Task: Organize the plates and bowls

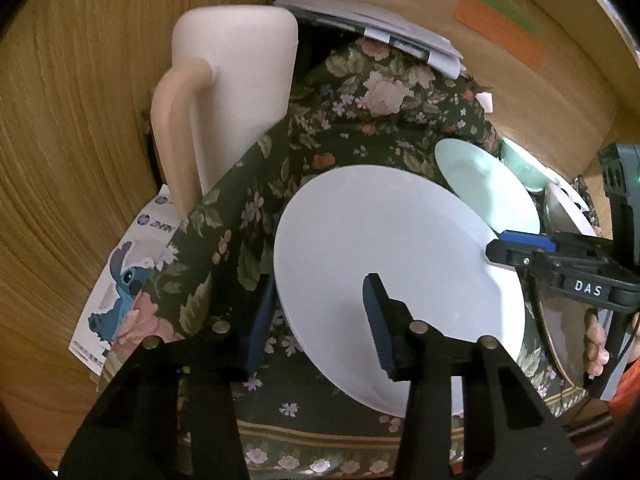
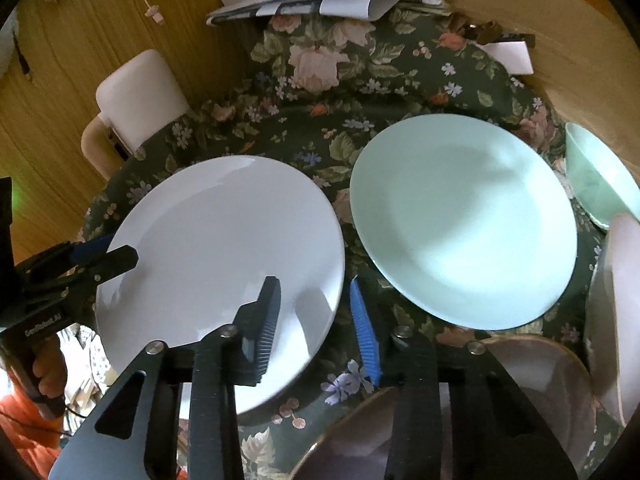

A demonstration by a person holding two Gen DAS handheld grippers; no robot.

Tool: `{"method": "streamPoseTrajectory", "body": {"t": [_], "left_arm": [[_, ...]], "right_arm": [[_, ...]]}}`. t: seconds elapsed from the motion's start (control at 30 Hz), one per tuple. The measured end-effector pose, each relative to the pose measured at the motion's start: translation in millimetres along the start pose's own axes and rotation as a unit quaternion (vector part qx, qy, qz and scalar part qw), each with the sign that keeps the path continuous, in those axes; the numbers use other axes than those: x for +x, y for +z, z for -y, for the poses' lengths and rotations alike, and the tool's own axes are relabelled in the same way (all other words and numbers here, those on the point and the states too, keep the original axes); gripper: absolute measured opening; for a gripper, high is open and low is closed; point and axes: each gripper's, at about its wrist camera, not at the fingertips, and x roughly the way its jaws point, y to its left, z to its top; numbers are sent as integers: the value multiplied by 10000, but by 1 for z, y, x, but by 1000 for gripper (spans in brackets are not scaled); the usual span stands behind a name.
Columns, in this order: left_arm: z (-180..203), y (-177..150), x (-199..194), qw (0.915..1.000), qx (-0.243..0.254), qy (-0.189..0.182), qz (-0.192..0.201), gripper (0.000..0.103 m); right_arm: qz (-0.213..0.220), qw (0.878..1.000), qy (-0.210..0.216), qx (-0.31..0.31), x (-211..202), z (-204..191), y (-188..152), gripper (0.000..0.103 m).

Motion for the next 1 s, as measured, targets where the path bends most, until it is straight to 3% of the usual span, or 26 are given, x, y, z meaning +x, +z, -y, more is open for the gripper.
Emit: {"method": "streamPoseTrajectory", "body": {"t": [0.4,1.0], "left_arm": [[-1,-1,10,9993,-47,-250,-271,43],[-1,0,6,9994,-81,-253,-210,43]], "right_arm": [[-249,9996,119,112,18,4,3,29],[82,9999,-75,-26,1,-4,3,27]]}}
